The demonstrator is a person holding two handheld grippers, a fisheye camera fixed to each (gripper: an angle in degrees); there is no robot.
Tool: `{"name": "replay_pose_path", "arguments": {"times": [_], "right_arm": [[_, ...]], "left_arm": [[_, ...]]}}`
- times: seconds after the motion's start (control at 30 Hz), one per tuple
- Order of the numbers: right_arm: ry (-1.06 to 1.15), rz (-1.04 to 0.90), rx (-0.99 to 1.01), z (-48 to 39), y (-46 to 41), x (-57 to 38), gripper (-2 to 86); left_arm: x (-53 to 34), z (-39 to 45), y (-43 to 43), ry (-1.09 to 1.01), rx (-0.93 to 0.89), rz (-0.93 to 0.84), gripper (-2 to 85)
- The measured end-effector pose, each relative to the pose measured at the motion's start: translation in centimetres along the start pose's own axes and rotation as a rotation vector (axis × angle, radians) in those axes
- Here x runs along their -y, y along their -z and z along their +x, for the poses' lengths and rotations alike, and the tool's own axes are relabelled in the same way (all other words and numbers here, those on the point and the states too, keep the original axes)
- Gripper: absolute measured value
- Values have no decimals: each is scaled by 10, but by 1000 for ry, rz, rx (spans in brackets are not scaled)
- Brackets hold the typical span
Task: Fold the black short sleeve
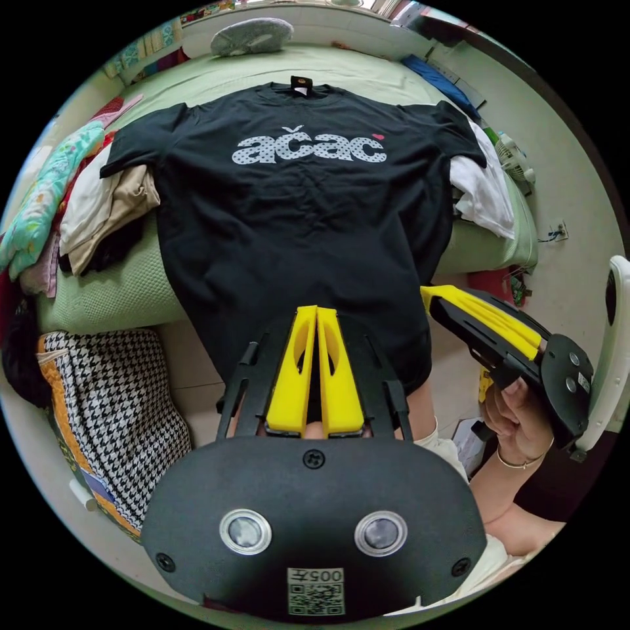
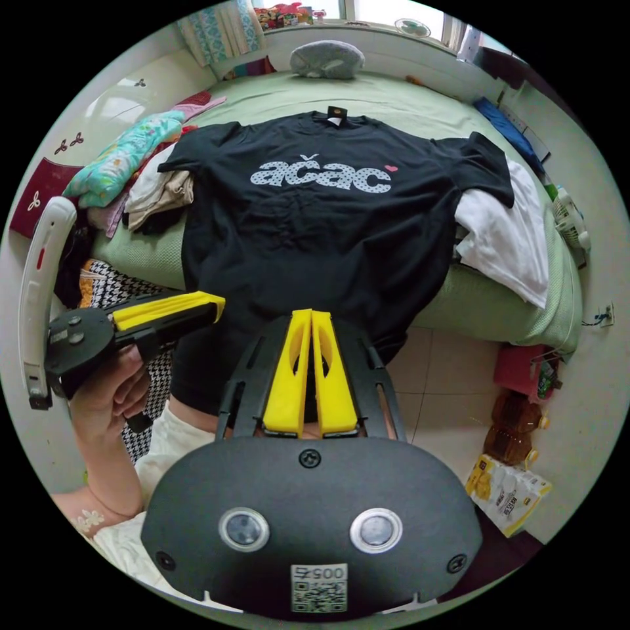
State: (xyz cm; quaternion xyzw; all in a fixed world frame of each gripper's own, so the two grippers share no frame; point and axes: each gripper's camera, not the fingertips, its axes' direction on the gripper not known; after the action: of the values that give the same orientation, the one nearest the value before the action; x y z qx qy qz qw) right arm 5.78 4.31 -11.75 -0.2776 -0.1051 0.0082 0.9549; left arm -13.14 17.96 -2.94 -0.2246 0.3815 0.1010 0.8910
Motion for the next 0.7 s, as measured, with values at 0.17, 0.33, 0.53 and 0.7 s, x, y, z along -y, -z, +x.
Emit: {"name": "replay_pose_path", "arguments": {"times": [0.17, 0.33, 0.53, 0.7], "right_arm": [[-13, -9, 20, 8, -2, -2, -11], [-11, -3, 14, 13, -2, -2, -11], [-13, -13, 40, 18, -5, -2, -11], [-12, -10, 44, 19, -6, -1, -11]], "left_arm": [[3, 1, -7, -8, 7, -13, -3], [6, -1, -10, -15, -5, -11, -3], [8, -6, -13, -13, -8, -16, -3], [11, -12, -14, -7, -11, -17, -3]]}}
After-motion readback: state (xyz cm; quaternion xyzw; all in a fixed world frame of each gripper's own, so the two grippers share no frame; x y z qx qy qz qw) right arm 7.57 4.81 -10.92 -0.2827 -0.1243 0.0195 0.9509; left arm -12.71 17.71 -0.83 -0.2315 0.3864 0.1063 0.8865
